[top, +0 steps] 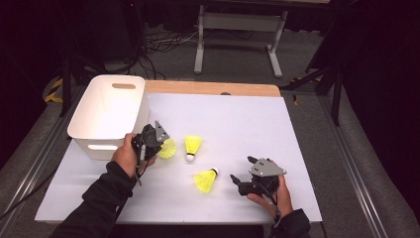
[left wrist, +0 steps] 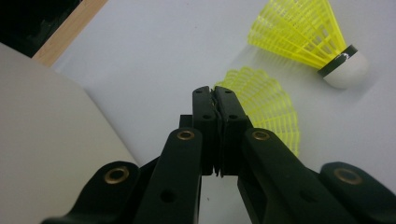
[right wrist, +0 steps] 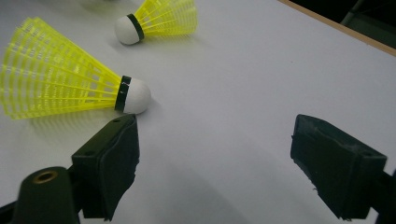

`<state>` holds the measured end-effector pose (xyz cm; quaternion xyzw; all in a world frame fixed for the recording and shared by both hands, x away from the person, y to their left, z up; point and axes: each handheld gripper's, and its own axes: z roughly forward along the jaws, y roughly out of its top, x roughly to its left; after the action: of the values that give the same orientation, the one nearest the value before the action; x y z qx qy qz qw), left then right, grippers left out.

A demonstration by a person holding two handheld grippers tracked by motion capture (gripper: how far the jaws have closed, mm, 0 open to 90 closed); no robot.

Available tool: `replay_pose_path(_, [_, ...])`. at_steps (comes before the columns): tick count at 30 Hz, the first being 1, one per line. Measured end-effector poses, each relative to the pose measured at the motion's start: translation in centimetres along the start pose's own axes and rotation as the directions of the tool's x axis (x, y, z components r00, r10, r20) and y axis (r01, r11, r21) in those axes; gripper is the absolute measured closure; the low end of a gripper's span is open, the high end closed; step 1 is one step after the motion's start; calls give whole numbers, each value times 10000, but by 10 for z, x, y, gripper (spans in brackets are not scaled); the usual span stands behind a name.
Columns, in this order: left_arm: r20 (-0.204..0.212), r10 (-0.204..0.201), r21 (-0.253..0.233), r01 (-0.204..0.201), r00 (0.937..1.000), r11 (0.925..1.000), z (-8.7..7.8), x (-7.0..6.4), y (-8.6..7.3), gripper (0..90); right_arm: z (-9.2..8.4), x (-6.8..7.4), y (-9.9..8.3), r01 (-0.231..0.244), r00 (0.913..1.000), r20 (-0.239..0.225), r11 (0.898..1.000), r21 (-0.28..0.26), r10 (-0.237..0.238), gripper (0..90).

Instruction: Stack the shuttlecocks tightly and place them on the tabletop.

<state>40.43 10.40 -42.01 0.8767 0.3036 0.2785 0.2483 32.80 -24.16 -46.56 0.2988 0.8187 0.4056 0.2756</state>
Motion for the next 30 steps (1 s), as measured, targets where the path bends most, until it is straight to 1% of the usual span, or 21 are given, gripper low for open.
replay_pose_path(1, [48,-19,-11,19,10000,10000,2,-1,2,880,0,0,0,-21,10000,-16,10000,32,21,164])
replay_pose_path(3, [-9,52,-15,-52,10000,10000,6,-3,8,869,1,1,0,13,10000,-41,10000,50,-13,163])
replay_pose_path(4, [-9,52,-15,-52,10000,10000,6,-3,8,869,1,1,0,18,10000,-54,10000,60,-17,163])
replay_pose_path(5, [-3,154,-14,-154,9999,9999,12,-6,14,868,1,1,0,16,10000,-66,10000,72,-16,163])
replay_pose_path(6, [-26,201,30,-201,9998,9998,14,-7,17,867,1,1,0,16,10000,-68,10000,78,-16,162])
replay_pose_path(8, [136,201,87,-202,9997,9998,20,-9,23,866,1,0,-1,14,10000,-68,10000,86,-14,162])
replay_pose_path(9, [137,258,124,-260,9996,9996,23,-9,26,867,1,0,-1,6,10000,-67,10000,87,-5,162])
replay_pose_path(10, [137,258,124,-260,9996,9996,23,-9,26,870,1,0,-1,1,10000,-71,10000,86,0,162])
replay_pose_path(11, [201,272,233,-277,9994,9993,29,-10,33,880,1,0,-1,9,10000,-81,10000,85,-9,162])
replay_pose_path(12, [71,382,362,-384,9992,9986,31,-10,36,884,1,0,-1,19,10000,-89,10000,88,-19,161])
replay_pose_path(13, [33,367,434,-369,9993,9984,33,-11,39,887,1,0,-1,30,9999,-103,10000,91,-29,161])
replay_pose_path(14, [183,313,445,-321,9993,9985,35,-10,42,888,1,1,-1,44,9999,-128,9999,105,-43,161])
replay_pose_path(16, [256,338,597,-353,9991,9976,40,-10,46,893,1,1,-1,71,9999,-150,9999,111,-69,161])
replay_pose_path(18, [304,184,685,-205,9994,9974,45,-8,51,892,1,1,-1,101,9998,-162,9999,109,-99,161])
replay_pose_path(20, [300,130,690,-150,9995,9975,49,-7,53,890,1,1,-1,101,9998,-161,9999,118,-99,160])
replay_pose_path(21, [328,74,788,-99,9994,9968,51,-6,54,890,1,1,-1,95,9998,-164,9999,113,-93,160])
replay_pose_path(24, [379,-29,746,0,9993,9972,54,-5,56,885,1,0,-1,88,9998,-172,9999,113,-86,160])
replay_pose_path(26, [488,-226,711,191,9986,9973,56,-4,56,874,1,0,-1,112,9998,-173,9999,111,-111,157])
replay_pose_path(27, [457,-305,628,276,9985,9976,57,-3,56,848,1,0,-1,121,9998,-185,9999,117,-119,157])
replay_pose_path(28, [440,-344,661,314,9984,9973,57,-3,56,835,1,1,-1,128,9997,-186,9998,129,-126,157])
replay_pose_path(30, [478,-397,585,369,9981,9976,58,-2,56,836,2,1,-1,140,9997,-188,9998,146,-137,156])
